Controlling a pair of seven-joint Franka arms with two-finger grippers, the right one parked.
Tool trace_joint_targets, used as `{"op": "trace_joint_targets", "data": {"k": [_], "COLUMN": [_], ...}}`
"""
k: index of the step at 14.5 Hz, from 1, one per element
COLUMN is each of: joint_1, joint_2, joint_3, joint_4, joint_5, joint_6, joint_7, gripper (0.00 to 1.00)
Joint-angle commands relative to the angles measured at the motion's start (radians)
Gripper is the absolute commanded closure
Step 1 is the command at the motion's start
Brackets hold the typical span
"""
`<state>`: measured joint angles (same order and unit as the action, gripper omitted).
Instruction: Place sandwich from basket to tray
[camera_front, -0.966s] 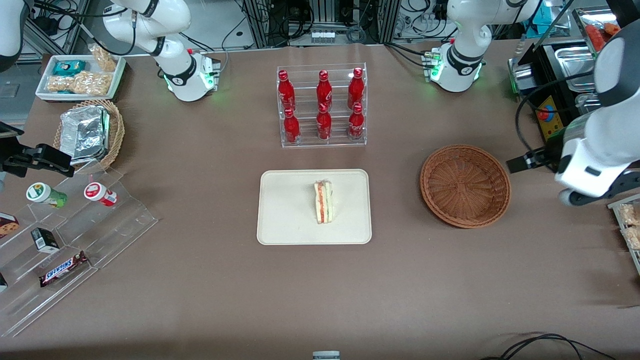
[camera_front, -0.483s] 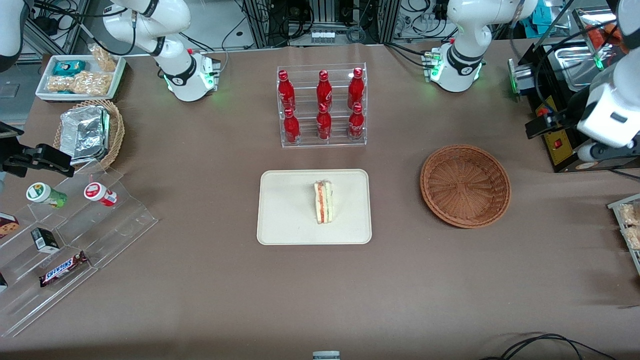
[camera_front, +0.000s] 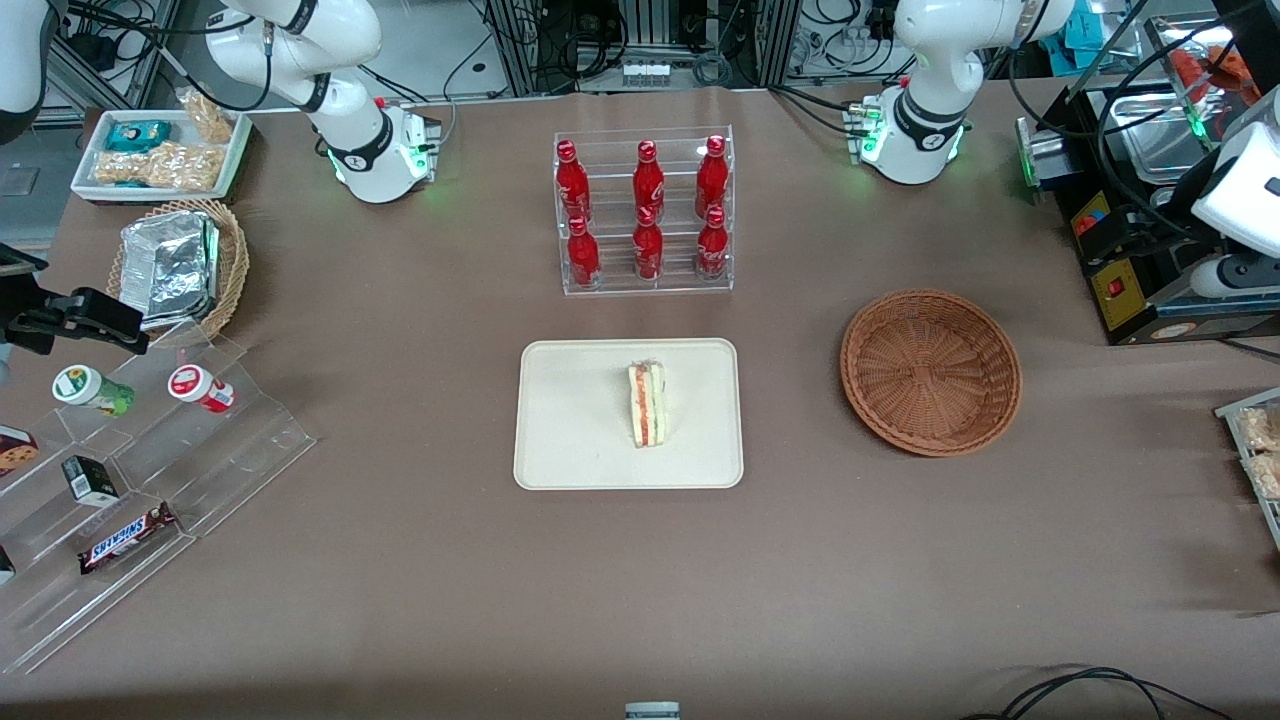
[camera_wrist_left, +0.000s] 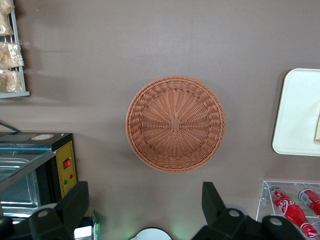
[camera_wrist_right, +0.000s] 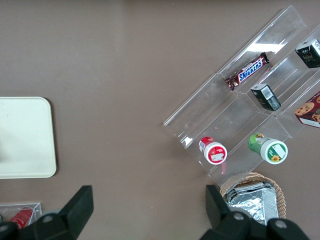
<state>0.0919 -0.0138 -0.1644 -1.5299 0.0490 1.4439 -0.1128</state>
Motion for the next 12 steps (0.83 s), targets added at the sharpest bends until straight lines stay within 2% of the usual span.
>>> {"op": "trace_joint_targets", "data": {"k": [1, 4, 12], "joint_1": [0.008, 0.008, 0.008], "joint_2": [-0.014, -0.018, -0.009], "joint_3": [-0.012, -0.010, -0.012], "joint_4": [-0.026, -0.030, -0.027], "joint_5": [-0.012, -0.052, -0.054], "joint_6": [0.026, 0.029, 0.024], "joint_7": [0.010, 0.009, 0.007], "gripper": [0.00, 0.00, 0.00]}}
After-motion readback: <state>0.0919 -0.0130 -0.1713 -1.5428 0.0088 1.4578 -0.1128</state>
